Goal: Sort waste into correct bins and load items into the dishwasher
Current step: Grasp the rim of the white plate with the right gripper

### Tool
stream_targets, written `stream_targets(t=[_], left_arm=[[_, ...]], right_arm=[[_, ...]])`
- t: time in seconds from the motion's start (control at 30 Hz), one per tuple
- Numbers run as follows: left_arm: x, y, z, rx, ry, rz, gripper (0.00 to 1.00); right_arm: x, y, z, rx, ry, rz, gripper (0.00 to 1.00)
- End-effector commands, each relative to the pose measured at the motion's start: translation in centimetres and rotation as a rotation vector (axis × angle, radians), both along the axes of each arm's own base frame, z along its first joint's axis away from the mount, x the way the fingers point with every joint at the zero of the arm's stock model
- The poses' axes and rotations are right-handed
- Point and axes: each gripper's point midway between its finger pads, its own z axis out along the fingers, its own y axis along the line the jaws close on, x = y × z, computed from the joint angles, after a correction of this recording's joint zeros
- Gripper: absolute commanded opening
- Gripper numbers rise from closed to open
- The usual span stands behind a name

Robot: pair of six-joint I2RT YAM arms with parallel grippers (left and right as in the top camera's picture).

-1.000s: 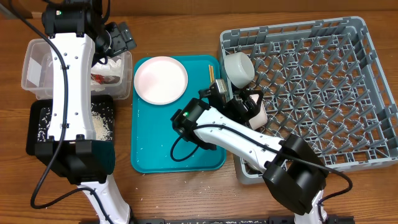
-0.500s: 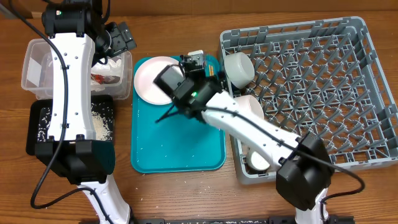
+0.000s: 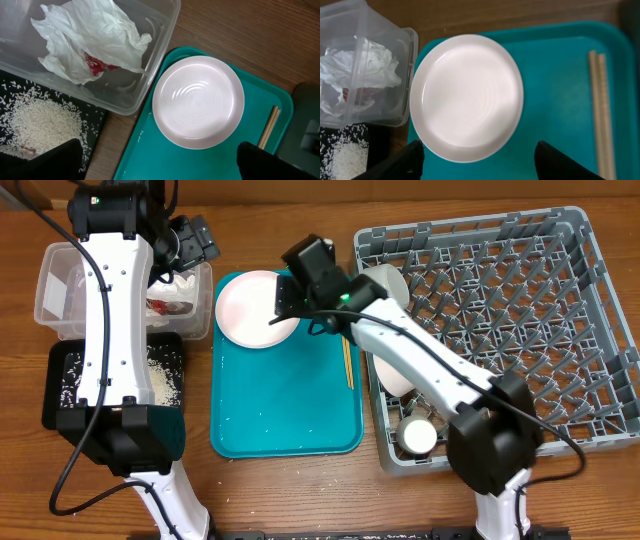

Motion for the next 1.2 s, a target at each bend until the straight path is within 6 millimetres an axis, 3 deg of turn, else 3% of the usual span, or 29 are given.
stream_targets(t=[0.0,0.13,0.3,0.53,0.73,0.93,0.97,1.0,1.03,1.1,1.13,1.17], left_arm=[[0.1,-0.1,0.9,0.010,-0.025,0.004,1.00],[0.1,-0.1,0.9,0.010,-0.025,0.004,1.00],[0.1,-0.1,0.9,0.010,-0.025,0.004,1.00],[0.1,-0.1,0.9,0.010,-0.025,0.004,1.00],[0.1,-0.1,0.9,0.010,-0.025,0.004,1.00],[0.1,-0.1,0.9,0.010,-0.025,0.004,1.00],[0.1,-0.1,0.8,0.010,-0.025,0.004,1.00],[0.1,-0.1,0.9,0.010,-0.025,0.004,1.00],[0.1,-0.1,0.9,0.010,-0.025,0.004,1.00],[0.1,-0.1,0.9,0.010,-0.025,0.004,1.00],[0.1,-0.1,0.9,0.010,-0.025,0.004,1.00],[0.1,-0.1,0.9,0.010,-0.025,0.004,1.00]], right_arm=[[0.0,1.0,-5.1,0.020,0.111,-0.063,0.68],[0.2,1.1,-8.6,-0.004,0.149,-0.077,0.61],[0.3,1.1,-11.0,-0.010,0.181,-0.115,0.49],[-0.6,0.0,-12.5,-0.054,0.234,-0.156,0.15],[-2.1,-1.4,-13.3,-0.108,0.303,-0.186,0.15],[-5.1,-2.0,-13.6,-0.142,0.447,-0.160,0.08],[-5.4,-2.2,-13.6,-0.152,0.455,-0.159,0.10],[-5.2,-2.1,-13.6,-0.148,0.450,-0.157,0.26],[-5.2,-2.0,-13.6,-0.145,0.447,-0.157,0.31],[-5.0,-1.9,-13.5,-0.141,0.440,-0.152,0.33],[-5.0,-1.9,-13.5,-0.140,0.440,-0.152,0.31],[-5.0,-1.8,-13.5,-0.138,0.440,-0.151,0.13]])
